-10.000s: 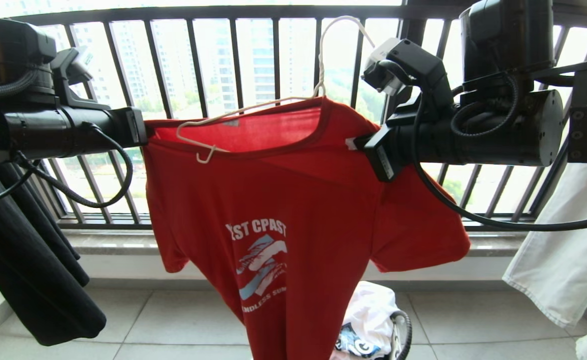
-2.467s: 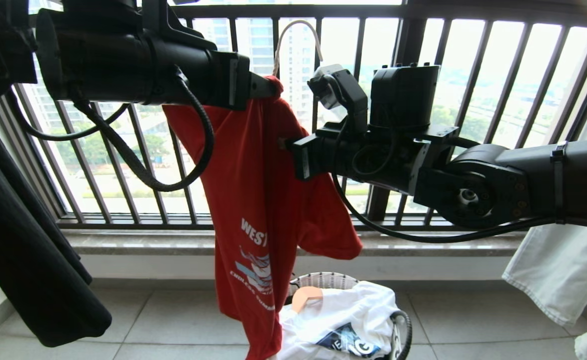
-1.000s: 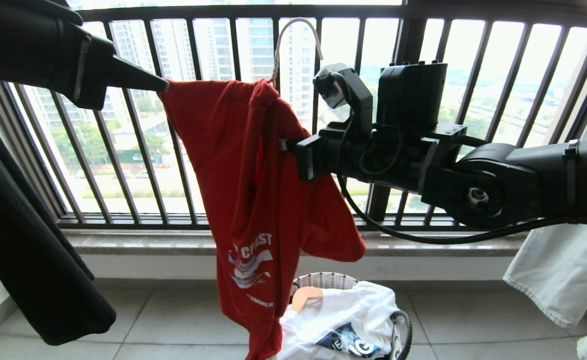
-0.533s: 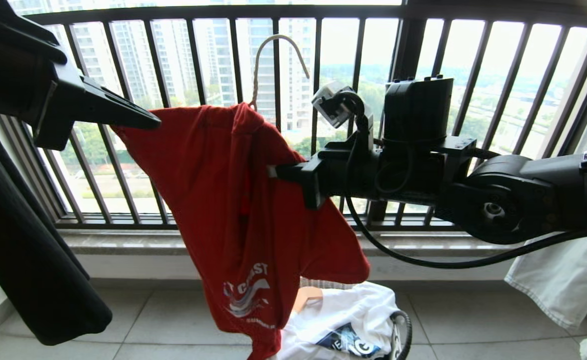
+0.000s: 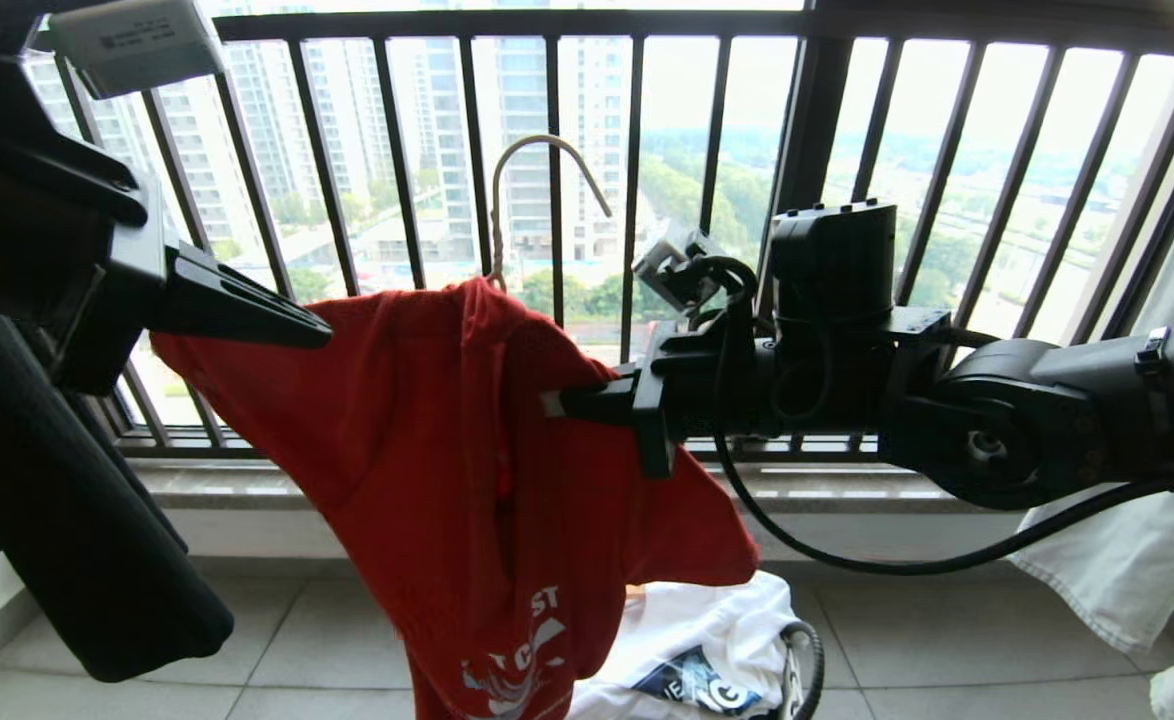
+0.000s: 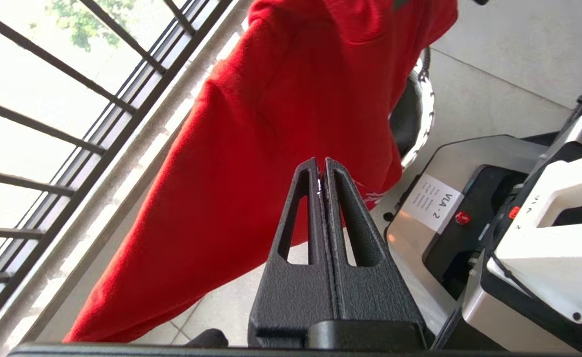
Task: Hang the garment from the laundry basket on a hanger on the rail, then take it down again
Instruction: Hang the clothes rack on the clothesline
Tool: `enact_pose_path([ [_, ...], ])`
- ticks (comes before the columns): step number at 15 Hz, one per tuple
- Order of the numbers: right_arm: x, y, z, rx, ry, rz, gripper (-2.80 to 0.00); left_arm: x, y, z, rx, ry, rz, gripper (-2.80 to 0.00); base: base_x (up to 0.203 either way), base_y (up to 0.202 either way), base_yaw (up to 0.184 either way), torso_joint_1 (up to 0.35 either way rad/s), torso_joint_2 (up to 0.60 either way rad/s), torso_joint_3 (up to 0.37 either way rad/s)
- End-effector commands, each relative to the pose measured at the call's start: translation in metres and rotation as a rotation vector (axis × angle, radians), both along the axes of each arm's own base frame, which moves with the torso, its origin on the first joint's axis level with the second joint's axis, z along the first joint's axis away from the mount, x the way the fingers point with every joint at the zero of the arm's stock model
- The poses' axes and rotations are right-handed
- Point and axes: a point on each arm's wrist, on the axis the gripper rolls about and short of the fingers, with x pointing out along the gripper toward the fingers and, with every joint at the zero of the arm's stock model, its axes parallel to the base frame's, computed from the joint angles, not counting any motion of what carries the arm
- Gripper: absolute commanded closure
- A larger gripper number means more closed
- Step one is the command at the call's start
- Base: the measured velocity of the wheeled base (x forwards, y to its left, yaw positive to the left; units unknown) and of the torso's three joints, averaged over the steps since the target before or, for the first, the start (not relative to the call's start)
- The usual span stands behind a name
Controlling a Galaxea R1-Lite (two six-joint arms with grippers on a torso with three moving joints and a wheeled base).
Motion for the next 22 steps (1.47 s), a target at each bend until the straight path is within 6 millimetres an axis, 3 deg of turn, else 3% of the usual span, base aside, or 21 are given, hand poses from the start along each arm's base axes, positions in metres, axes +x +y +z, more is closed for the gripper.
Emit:
enact_pose_path([
  [1,0.001,0.0,-0.004,-0.005,0.005,0.013,0.0,-0.013,0.003,0.004,-0.03,-0.012,-0.039,0.0,0.0,0.0,0.0,0.0,0.0,0.0],
  [4,-0.001,-0.001,-0.011,-0.027,-0.011,0.047,0.0,-0.013,0.002,0.003,-0.027,-0.009,-0.047,0.0,0.0,0.0,0.0,0.0,0.0,0.0],
  [5,-0.002,-0.002,-0.011,-0.029,-0.016,0.056,0.0,-0.012,0.002,0.001,-0.02,-0.01,-0.052,-2.8,0.0,0.0,0.0,0.0,0.0,0.0],
  [10,-0.006,-0.006,-0.016,-0.055,-0.041,0.086,0.0,-0.004,-0.001,-0.001,-0.051,0.013,-0.096,-2.8,0.0,0.0,0.0,0.0,0.0,0.0],
  [22,-0.009,-0.012,-0.01,-0.037,-0.044,0.121,0.0,0.036,-0.014,-0.027,-0.078,0.151,-0.149,-2.8,0.0,0.0,0.0,0.0,0.0,0.0],
])
